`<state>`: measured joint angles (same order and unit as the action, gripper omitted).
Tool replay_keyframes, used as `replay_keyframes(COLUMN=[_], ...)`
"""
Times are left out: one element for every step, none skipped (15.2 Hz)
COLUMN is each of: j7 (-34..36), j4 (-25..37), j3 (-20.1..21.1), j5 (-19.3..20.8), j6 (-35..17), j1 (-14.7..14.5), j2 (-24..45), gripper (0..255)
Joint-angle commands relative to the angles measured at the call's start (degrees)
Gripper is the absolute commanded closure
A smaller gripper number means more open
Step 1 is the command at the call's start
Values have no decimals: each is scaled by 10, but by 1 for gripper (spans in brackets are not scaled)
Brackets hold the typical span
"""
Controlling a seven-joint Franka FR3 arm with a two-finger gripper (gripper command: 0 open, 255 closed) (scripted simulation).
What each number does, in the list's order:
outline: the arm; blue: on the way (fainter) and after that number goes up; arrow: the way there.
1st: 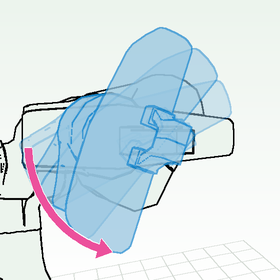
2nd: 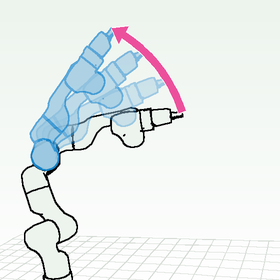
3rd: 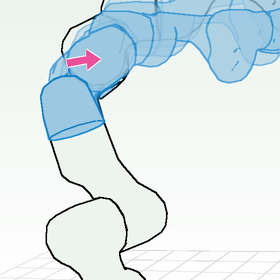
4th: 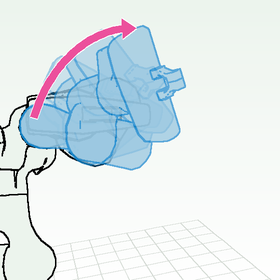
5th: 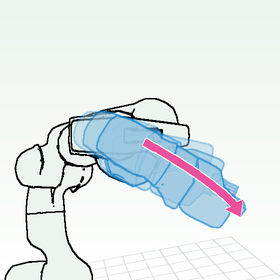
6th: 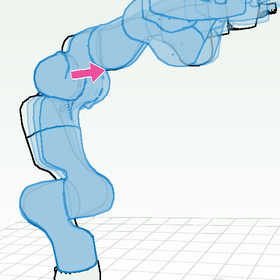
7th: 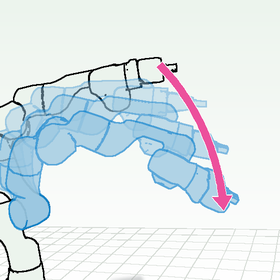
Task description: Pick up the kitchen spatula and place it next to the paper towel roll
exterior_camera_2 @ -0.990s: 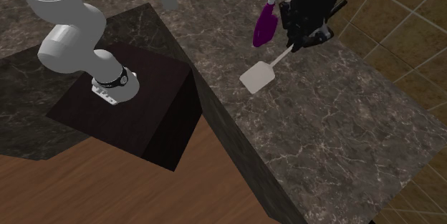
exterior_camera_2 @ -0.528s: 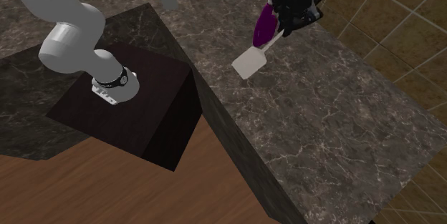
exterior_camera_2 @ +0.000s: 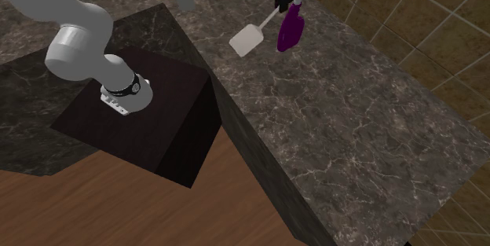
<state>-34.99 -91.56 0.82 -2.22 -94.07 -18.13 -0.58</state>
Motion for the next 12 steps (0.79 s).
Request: replay_keyframes(j7=[22, 33, 45, 56, 67, 79, 90, 102, 114, 125, 137, 149], j4=[-33, -49, -64, -78, -91, -103, -115, -125, -135, -145, -153, -161], j3=[11, 17, 23, 30, 36, 43, 50, 57, 64, 72, 79, 87], j5=[0, 0, -1, -1, -2, -4, -5, -7, -9, -11, -13, -16], j6=[-8, -10, -13, -14, -16, -17, -19, -19, -20, -21, -21, -21], j1=[-11, -16, -21, -26, -32, -37, -42, -46, -51, -57, -62, -67], j2=[-27, -40, -53, -65, -77, -89, -100, -110, -120, -129, -138, -147], gripper=[255, 255, 255, 255, 255, 255, 255, 255, 255, 255, 255, 255])
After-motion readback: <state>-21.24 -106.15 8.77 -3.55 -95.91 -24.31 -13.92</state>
